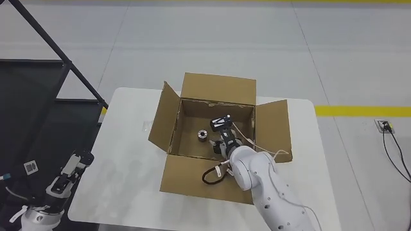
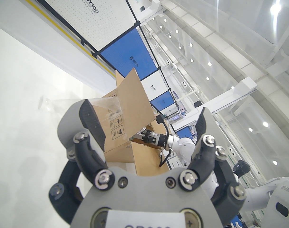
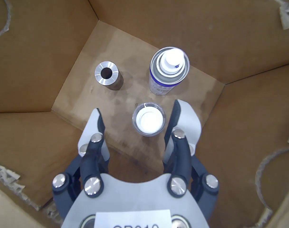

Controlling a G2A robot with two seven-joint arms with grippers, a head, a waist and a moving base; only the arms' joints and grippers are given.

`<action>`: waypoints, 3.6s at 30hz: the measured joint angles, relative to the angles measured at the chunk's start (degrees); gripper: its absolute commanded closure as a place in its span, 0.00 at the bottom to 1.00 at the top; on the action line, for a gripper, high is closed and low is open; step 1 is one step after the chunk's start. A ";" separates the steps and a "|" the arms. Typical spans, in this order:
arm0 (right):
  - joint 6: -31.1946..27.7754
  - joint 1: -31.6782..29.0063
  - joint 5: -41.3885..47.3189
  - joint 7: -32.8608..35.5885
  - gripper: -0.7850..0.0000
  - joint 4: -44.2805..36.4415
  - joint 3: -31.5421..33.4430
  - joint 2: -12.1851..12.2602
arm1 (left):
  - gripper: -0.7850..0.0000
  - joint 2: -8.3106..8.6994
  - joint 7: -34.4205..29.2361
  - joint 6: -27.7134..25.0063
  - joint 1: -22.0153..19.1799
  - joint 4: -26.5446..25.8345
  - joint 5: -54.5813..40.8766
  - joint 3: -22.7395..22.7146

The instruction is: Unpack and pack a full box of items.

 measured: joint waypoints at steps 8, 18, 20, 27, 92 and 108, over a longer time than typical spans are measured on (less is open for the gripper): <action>-1.04 -9.42 -0.33 -2.28 0.00 -17.69 3.51 1.13 | 0.00 0.00 0.00 0.00 0.00 0.00 0.00 0.00; -0.50 -9.58 -0.83 -3.53 0.00 -16.14 3.70 1.14 | 0.00 0.10 0.80 1.21 -0.56 -1.01 1.35 0.08; -0.42 -9.94 1.42 -6.00 0.00 -16.69 4.71 1.06 | 0.00 0.30 0.75 2.91 -1.73 -2.79 3.63 0.75; -7.43 -15.58 22.97 -12.57 0.00 -24.85 16.98 1.85 | 0.00 1.14 -2.51 8.26 -7.63 -7.06 14.05 5.63; -15.07 2.24 60.92 -0.75 0.00 6.76 15.16 7.22 | 0.00 0.96 -7.98 26.32 -29.62 9.25 13.17 41.39; -16.11 2.06 64.42 -3.27 0.00 4.12 16.90 8.17 | 0.00 3.01 -11.38 23.24 -22.60 -0.19 7.44 31.48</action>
